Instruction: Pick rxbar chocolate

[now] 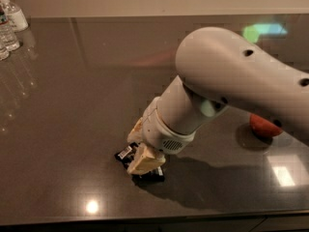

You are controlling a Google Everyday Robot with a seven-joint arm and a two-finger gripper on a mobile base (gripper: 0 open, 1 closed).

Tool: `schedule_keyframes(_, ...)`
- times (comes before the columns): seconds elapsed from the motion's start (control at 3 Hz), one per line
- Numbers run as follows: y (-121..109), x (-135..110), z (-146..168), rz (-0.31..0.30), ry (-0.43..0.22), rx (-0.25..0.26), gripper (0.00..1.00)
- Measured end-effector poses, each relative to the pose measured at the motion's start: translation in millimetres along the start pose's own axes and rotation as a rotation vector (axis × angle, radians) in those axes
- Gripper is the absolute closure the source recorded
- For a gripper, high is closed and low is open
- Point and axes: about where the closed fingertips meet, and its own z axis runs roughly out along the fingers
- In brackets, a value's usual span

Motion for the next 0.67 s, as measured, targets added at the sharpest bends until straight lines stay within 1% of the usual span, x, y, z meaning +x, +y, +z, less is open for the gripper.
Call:
schedule_keyframes(0.33, -4.2, -3.4, -11.4, -0.001, -0.017, 0.004, 1.0)
schedule_keyframes(0.67, -8.6, -11.5, -26.9, -0.012, -0.037, 0.014, 1.0)
